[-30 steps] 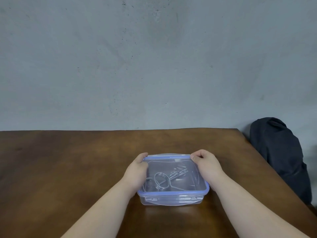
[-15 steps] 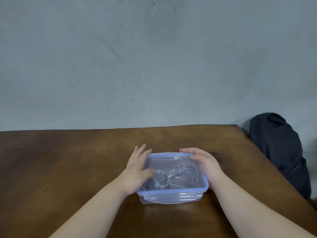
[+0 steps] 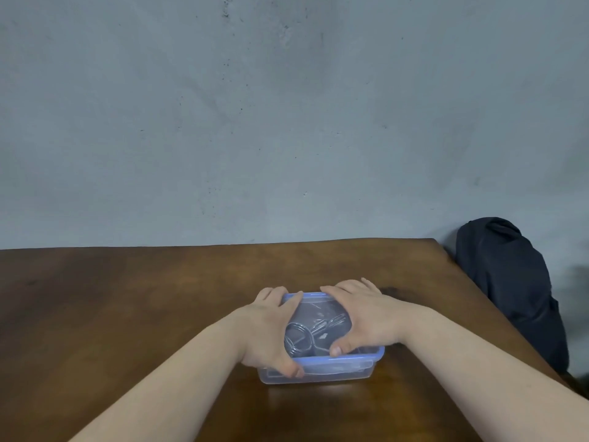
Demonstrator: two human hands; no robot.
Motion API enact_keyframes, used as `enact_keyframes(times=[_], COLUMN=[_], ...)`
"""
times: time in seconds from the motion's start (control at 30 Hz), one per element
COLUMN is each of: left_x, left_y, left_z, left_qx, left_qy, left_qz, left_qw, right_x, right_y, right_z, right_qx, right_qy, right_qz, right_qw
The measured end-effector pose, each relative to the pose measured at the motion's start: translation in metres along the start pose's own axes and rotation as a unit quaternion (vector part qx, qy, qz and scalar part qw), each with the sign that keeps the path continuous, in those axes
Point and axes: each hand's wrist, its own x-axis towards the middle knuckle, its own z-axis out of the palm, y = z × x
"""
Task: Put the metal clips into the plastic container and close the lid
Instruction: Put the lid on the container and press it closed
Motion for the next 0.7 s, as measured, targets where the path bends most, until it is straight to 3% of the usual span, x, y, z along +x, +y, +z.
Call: enact_keyframes(times=[0.2,0.4,0.7], left_x=[-0.004,-0.009,-0.018], left_y=[0.007,0.014,0.01], left_z=[0.008,0.016,0.027], left_qx=[-0.014,-0.01,-0.059], left_qy=[0.0,0.031,0.069], left_qz=[-0.024,-0.029,-0.001], left_qw=[1.0,0.999,0.996], right_x=[-0.015,-0.025,-0.027], right_y=[-0.008,-0.019,-0.015], right_z=[0.0,0.013,0.026], right_qx=[-0.02,-0.019,0.025], right_qy=[-0.074,0.012,0.053], right_qz=[0.008,0.012,0.006], right_qw=[0.997,1.0,0.998])
